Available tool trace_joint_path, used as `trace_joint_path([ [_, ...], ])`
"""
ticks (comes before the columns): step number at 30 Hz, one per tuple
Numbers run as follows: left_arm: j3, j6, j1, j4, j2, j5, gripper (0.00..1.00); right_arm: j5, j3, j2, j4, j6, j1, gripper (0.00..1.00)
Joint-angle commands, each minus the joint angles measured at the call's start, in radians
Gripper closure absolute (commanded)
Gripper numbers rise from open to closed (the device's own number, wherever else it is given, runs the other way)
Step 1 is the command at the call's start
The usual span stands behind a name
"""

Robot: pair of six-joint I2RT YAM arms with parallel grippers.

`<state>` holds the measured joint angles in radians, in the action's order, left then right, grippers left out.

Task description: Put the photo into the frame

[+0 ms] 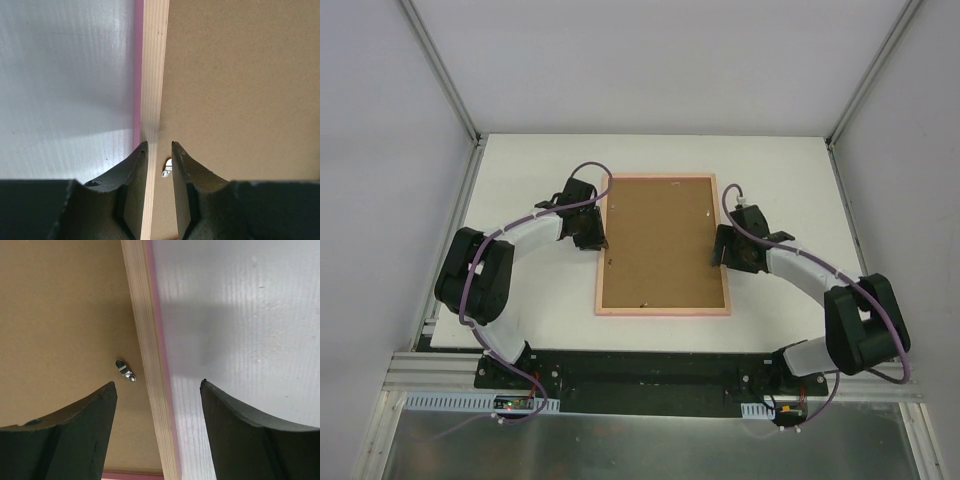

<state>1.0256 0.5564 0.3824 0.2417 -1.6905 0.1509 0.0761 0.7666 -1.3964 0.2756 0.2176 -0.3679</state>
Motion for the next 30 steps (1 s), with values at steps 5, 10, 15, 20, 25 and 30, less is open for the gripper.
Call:
trace_joint_path([
  [5,-0.001,-0.030,-0.005,0.050,-0.028,-0.039,0.77,0.082,0.066,-0.147,0.028,-0.043,-0.072,0.28],
  [10,-0.005,-0.032,-0.005,0.050,-0.031,-0.037,0.82,0.108,0.097,-0.205,0.040,-0.032,-0.098,0.31],
  [15,-0.004,-0.030,-0.005,0.050,-0.031,-0.036,0.85,0.142,0.093,-0.211,0.057,-0.011,-0.100,0.54],
  [20,-0.007,-0.027,-0.005,0.051,-0.029,-0.039,0.88,0.134,0.074,-0.185,0.054,-0.003,-0.100,0.67],
  [25,-0.013,-0.026,-0.005,0.051,-0.028,-0.039,0.89,0.116,0.074,-0.184,0.056,0.012,-0.094,0.83],
  [30,-0.013,-0.027,-0.005,0.053,-0.026,-0.039,0.90,0.125,0.088,-0.162,0.062,0.012,-0.091,0.56],
])
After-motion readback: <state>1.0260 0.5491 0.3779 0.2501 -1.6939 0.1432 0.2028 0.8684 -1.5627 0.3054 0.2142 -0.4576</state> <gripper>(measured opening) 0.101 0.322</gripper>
